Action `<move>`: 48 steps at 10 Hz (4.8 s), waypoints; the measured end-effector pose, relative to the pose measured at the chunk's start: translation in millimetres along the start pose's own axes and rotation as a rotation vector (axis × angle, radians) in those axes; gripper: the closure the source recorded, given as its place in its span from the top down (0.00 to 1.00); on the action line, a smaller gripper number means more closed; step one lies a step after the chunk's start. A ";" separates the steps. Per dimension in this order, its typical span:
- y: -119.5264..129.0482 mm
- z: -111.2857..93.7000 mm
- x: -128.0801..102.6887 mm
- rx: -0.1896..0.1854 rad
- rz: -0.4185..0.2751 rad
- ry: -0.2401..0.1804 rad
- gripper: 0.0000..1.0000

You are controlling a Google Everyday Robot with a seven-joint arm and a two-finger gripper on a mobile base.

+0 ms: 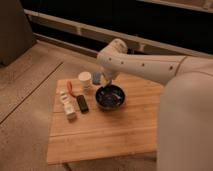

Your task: Place the white sponge in the ceramic bowl

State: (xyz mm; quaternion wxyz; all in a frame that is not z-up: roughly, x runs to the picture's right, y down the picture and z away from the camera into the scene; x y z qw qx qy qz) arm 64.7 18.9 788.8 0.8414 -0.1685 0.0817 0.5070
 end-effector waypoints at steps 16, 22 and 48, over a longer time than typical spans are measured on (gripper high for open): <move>-64.2 132.4 -106.7 -0.156 -0.029 0.308 0.00; -76.0 106.0 -98.2 -0.101 -0.060 0.249 0.00; -34.7 113.8 -39.3 -0.047 -0.270 0.455 0.80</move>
